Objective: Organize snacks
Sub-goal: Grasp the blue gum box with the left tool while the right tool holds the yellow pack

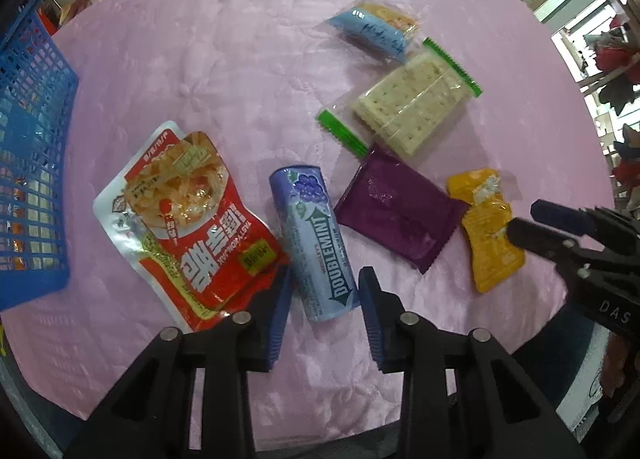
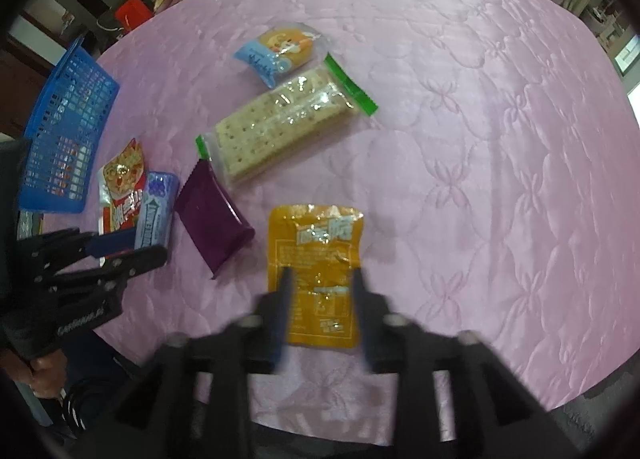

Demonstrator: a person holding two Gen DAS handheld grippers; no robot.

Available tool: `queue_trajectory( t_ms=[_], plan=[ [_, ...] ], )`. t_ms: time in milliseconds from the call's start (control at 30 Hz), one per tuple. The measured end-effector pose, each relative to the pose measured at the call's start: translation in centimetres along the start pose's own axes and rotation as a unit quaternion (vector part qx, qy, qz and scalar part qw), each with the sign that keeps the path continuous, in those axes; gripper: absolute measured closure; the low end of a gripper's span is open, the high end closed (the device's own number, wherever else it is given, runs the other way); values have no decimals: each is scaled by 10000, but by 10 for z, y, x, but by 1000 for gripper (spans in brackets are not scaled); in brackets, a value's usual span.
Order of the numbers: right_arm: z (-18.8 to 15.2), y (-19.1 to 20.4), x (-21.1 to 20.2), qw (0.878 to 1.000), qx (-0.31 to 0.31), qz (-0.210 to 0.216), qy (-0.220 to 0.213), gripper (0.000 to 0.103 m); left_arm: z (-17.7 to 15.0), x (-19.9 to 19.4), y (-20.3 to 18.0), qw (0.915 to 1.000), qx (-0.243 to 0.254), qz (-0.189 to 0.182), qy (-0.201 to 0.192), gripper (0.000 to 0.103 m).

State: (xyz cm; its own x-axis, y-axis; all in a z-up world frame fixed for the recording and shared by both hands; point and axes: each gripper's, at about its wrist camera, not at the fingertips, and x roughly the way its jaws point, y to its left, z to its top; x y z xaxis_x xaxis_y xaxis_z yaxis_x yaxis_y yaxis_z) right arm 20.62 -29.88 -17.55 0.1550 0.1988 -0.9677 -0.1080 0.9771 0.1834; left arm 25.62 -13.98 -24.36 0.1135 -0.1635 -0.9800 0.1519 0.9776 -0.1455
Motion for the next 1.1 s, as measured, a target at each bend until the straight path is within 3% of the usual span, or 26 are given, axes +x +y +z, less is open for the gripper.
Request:
queue_trajectory(
  t_ms=[33,67,167,233,400,567,700,833,933,1000,1100],
  plan=[
    [-1,1,1,10000,55,17,-2,28,-1,-2,0,10000,15,-5,-35,72],
    [0,0,2,9999,109,30,2,26,-3,-4,0,10000,30,-9,-64,72],
    [1,0,10,9996,232,39,132,25,-1,-9,1,9999,48,-64,-93,73],
    [2,1,17,9995,231,-82,212,25,-3,-10,3,9999,43,-90,-131,83],
    [1,12,32,9990,116,-312,283,24,-9,-4,13,9999,55,-137,-72,83],
    [-3,40,42,9945,-337,-958,250,22,-14,-3,25,9996,12,-271,-61,83],
    [-7,53,39,9943,-417,-973,85,42,-14,-3,21,9996,203,-132,-124,83],
    [-8,57,39,9941,-503,-957,9,51,-19,-4,4,9990,411,-24,-150,83],
    [-13,53,36,9954,-452,-843,23,60,-17,15,-2,9995,254,-135,92,84],
    [-17,56,34,9945,-581,-876,-27,65,-17,17,-7,9996,258,-56,17,85],
    [-19,52,34,9970,-414,-655,11,66,-18,13,-16,9993,362,64,-49,85]
  ],
)
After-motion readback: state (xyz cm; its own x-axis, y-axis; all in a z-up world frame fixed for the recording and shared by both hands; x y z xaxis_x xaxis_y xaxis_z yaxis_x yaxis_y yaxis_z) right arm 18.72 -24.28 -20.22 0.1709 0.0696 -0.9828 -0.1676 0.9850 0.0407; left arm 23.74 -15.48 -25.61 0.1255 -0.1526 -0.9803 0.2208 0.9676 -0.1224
